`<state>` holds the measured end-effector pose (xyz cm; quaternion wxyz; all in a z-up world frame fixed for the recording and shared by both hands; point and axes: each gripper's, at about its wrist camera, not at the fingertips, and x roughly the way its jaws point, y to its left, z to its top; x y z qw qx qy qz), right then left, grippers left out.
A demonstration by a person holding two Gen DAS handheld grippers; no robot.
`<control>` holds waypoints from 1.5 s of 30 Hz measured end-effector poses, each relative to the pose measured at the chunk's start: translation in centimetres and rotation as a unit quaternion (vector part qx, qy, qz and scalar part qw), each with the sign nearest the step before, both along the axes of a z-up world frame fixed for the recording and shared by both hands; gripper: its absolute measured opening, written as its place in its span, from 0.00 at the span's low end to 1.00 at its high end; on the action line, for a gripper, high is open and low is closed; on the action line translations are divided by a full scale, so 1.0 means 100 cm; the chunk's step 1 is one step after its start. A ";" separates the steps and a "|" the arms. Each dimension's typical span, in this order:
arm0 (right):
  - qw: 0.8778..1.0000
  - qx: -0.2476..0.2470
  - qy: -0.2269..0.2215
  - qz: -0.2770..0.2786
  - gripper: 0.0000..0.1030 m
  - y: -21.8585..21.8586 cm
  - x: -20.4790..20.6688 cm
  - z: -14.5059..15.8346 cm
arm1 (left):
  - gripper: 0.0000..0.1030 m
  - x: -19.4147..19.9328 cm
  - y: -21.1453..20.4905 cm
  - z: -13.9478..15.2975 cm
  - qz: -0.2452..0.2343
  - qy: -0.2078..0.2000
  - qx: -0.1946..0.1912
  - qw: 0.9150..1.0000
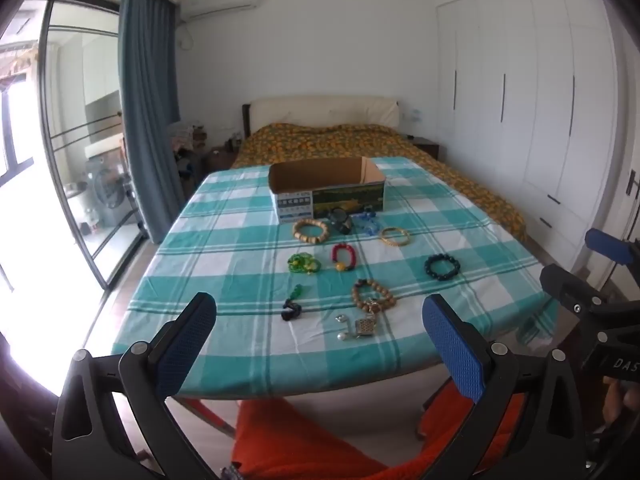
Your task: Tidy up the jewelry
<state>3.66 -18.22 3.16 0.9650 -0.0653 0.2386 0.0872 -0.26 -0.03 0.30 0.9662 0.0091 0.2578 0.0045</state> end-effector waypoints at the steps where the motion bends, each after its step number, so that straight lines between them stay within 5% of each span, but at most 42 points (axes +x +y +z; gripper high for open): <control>1: 1.000 0.000 0.000 0.000 0.97 0.000 0.000 0.000 | 1.00 0.003 0.000 -0.002 -0.003 0.009 0.000 1.000; 45: 1.000 -0.001 -0.005 -0.001 0.97 -0.002 0.001 0.000 | 1.00 0.001 -0.003 -0.017 -0.005 0.022 0.000 1.000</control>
